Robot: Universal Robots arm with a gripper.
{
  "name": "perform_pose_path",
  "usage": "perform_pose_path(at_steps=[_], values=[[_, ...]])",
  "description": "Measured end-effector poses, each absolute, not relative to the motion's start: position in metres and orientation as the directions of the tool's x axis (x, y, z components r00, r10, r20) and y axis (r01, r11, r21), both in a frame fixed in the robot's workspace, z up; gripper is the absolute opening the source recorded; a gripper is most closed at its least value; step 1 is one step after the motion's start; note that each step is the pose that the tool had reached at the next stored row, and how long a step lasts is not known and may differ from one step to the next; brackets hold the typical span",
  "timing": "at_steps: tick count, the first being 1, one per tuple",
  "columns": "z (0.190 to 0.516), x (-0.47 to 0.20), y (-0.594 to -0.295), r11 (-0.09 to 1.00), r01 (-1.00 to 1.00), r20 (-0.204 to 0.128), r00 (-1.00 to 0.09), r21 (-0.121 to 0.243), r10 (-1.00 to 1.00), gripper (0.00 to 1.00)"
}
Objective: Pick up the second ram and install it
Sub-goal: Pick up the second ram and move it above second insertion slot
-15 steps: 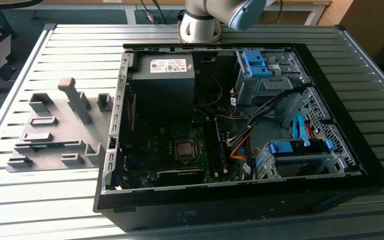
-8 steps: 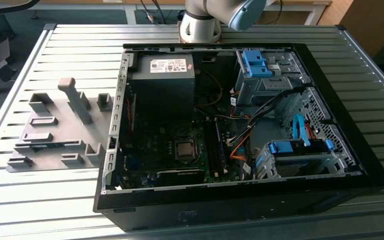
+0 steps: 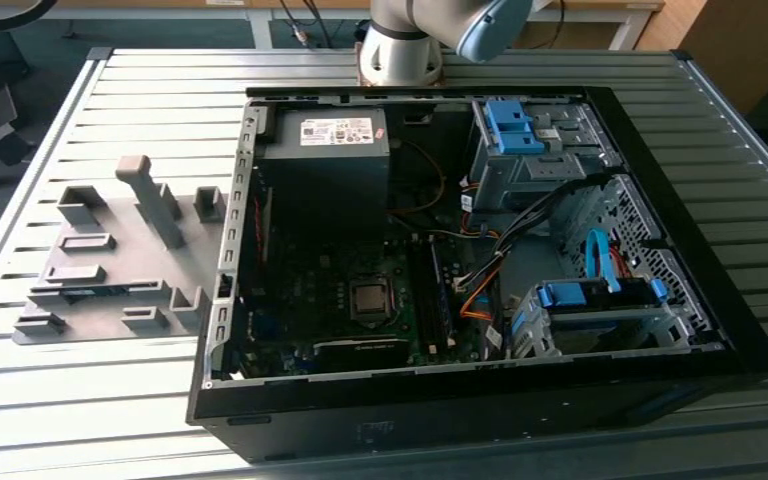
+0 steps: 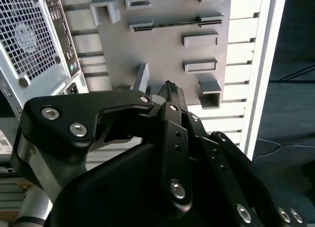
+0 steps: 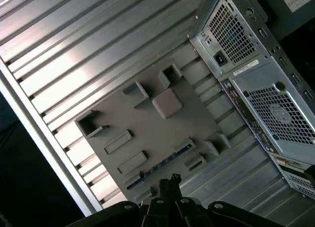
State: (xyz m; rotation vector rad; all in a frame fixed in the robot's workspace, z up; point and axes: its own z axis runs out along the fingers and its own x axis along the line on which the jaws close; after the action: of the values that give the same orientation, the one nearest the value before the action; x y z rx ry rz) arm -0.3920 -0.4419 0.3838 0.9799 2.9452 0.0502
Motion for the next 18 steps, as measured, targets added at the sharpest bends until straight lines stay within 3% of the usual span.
perform_pose_path(at_steps=[6, 18], values=[[0.3832, -0.3921, -0.4419, 0.749, 0.661, -0.025, -0.749, 0.042, 0.662, 0.11], [0.3832, -0.3925, -0.4419, 0.745, 0.665, -0.025, -0.745, 0.042, 0.667, 0.11]])
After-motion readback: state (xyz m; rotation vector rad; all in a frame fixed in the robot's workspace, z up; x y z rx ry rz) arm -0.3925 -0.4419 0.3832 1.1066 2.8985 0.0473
